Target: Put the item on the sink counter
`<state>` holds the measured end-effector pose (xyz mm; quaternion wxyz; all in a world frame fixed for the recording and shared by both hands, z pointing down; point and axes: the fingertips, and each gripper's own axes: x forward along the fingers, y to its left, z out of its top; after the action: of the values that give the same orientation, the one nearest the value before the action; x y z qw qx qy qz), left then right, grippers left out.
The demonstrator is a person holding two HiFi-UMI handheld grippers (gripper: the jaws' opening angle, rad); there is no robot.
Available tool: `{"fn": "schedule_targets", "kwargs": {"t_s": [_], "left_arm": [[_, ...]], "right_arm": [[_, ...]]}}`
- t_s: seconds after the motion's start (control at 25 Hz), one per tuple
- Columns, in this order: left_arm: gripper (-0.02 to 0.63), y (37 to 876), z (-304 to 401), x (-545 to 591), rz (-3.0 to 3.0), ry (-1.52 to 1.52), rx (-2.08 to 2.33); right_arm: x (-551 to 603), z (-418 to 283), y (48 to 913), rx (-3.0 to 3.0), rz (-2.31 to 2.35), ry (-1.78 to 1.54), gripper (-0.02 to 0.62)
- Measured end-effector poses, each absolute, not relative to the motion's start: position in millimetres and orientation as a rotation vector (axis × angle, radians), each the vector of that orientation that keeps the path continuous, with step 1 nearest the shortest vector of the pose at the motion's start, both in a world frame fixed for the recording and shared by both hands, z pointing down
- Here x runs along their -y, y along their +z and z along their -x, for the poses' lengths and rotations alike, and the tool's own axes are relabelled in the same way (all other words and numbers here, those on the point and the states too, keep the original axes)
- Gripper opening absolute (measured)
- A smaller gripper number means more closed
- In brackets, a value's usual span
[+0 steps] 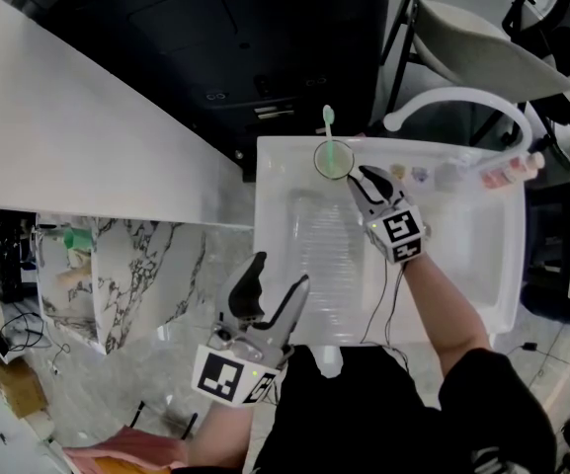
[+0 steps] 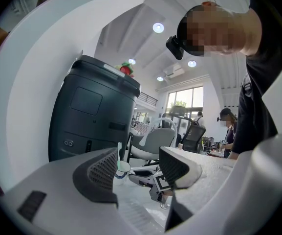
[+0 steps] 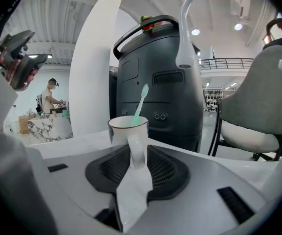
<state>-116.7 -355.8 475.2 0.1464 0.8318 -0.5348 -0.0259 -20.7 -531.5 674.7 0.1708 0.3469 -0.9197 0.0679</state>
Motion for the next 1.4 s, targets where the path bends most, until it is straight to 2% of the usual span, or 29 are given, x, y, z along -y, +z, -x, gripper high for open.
{"fn": "schedule_targets", "kwargs": {"t_s": [0.2,0.4,0.72,1.4], "left_arm": [[0.249,474.8,115.3,350.5,-2.399,-0.077,1.541],[0.250,473.7,116.9,345.2,-2.404,-0.084,1.537],[0.250,465.7,114.5,331.9,-2.437,-0.091,1.510],[0.249,415.4,120.3,280.8,-2.544,-0.150,1.454]], "right_arm": [[530.5,16.1,674.2,2.618,-0.994,0.218,0.163],[524.5,15.1,667.8,2.611,-0.994,0.188,0.192],[505.5,7.0,634.0,2.625,-1.030,0.137,0.197],[395.3,3.5,484.7,2.778,-1.214,0.074,0.194]]}}
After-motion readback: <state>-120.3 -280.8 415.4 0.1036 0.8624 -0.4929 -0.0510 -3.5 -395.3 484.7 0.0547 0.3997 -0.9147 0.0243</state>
